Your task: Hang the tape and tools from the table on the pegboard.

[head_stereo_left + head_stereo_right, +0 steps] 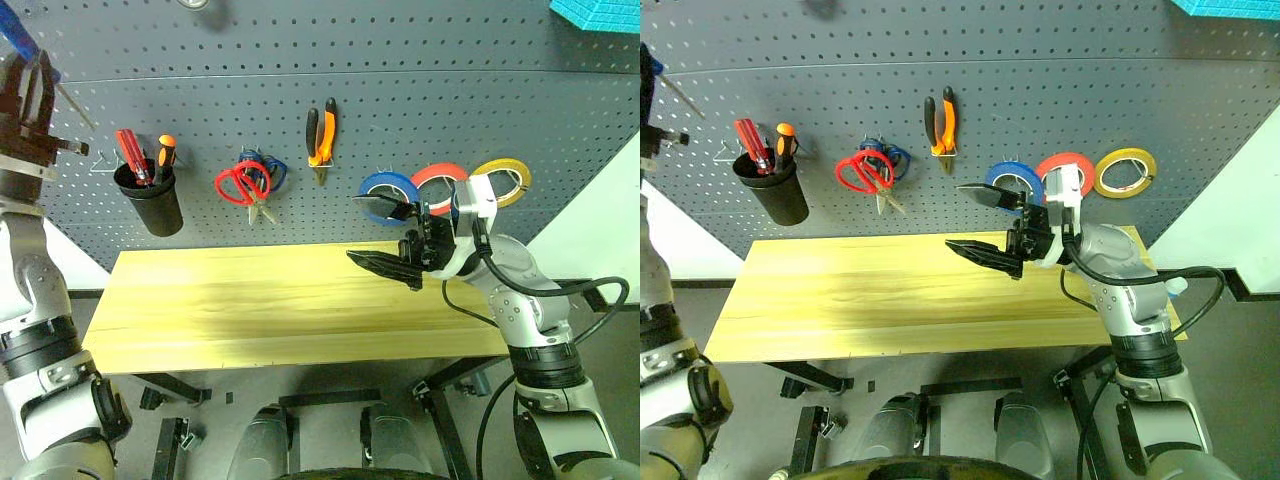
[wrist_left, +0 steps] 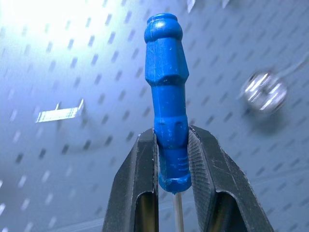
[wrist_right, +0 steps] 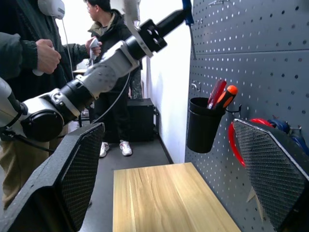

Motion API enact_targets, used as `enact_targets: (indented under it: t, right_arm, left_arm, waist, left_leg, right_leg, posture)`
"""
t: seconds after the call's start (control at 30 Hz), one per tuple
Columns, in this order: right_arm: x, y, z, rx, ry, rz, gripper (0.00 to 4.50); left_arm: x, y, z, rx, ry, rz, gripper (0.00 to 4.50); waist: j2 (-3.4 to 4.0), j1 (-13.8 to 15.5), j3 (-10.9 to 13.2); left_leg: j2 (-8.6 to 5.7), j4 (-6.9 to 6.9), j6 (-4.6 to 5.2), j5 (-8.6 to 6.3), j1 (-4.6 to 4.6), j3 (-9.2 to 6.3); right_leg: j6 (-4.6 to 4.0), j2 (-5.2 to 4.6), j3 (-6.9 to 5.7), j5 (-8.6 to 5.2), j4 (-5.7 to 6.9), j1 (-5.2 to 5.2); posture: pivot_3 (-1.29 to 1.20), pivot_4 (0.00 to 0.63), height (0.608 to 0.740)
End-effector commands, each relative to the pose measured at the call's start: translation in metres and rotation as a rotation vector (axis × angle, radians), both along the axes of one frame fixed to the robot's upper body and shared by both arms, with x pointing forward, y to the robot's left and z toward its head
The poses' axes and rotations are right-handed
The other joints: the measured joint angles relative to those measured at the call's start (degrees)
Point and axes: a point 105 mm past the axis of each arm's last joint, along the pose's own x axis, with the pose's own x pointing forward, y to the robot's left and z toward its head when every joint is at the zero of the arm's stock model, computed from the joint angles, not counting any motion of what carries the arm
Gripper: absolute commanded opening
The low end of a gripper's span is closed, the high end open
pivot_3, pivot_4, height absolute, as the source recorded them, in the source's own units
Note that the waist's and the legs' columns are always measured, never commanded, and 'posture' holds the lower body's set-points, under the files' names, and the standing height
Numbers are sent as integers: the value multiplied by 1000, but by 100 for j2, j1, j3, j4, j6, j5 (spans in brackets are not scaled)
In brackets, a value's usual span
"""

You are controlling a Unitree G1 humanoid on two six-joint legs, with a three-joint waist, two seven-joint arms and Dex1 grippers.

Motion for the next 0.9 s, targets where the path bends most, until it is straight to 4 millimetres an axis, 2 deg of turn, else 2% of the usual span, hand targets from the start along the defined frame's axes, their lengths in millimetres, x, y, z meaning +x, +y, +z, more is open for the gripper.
enact_targets:
  t: [0.03,0.33,0.4,0.53,0.77,0.83,0.9]
  right_arm:
    - [-1,-4,7,16,-35,-26,4500]
    - [-1,-14,-2,-2,-17,-84,4500]
    - [0,-15,-3,-5,-13,-90,4500]
    - [1,-15,-5,-13,-10,-94,4500]
    - [1,-17,-10,-30,0,-98,4500]
    - [1,-19,-13,-40,10,-107,4500]
    - [-1,-24,-22,-75,25,-119,4500]
  left_arm:
    - [12,0,-1,29,-3,11,515]
    - [34,5,-43,-70,116,-22,515]
    - [36,4,-50,-87,138,-33,1265]
    - [33,6,-48,-70,125,-8,2504]
    - [13,7,-37,-99,78,-60,2504]
    - [3,-6,-40,-55,103,-131,2504]
    - [-13,-28,-49,18,147,-248,2504]
  waist:
    - [-15,-5,-9]
    - [-28,-51,-18]
    - [-28,-57,-18]
    - [-30,-85,-23]
    - [-40,-178,-34]
    - [-38,-200,-36]
    - [-38,-209,-36]
  left_leg:
    - [0,1,0,0,-1,0]
    - [0,1,0,0,-3,3]
    - [0,1,0,0,-3,3]
    - [0,2,-1,0,-2,3]
    - [1,3,-1,0,-3,2]
    - [1,2,-1,0,-1,2]
    - [1,-3,-1,0,4,7]
  right_leg:
    - [2,0,0,1,-1,0]
    - [12,0,2,8,-4,-1]
    - [13,0,2,9,-3,-1]
    - [13,0,3,9,-2,-1]
    - [13,0,5,9,-2,0]
    - [13,0,8,9,-1,0]
    - [13,0,15,9,-1,0]
  posture:
    - [-55,34,740]
    - [-81,28,740]
    - [-81,27,740]
    - [-74,26,740]
    - [-66,30,740]
    - [-65,30,740]
    - [-59,34,740]
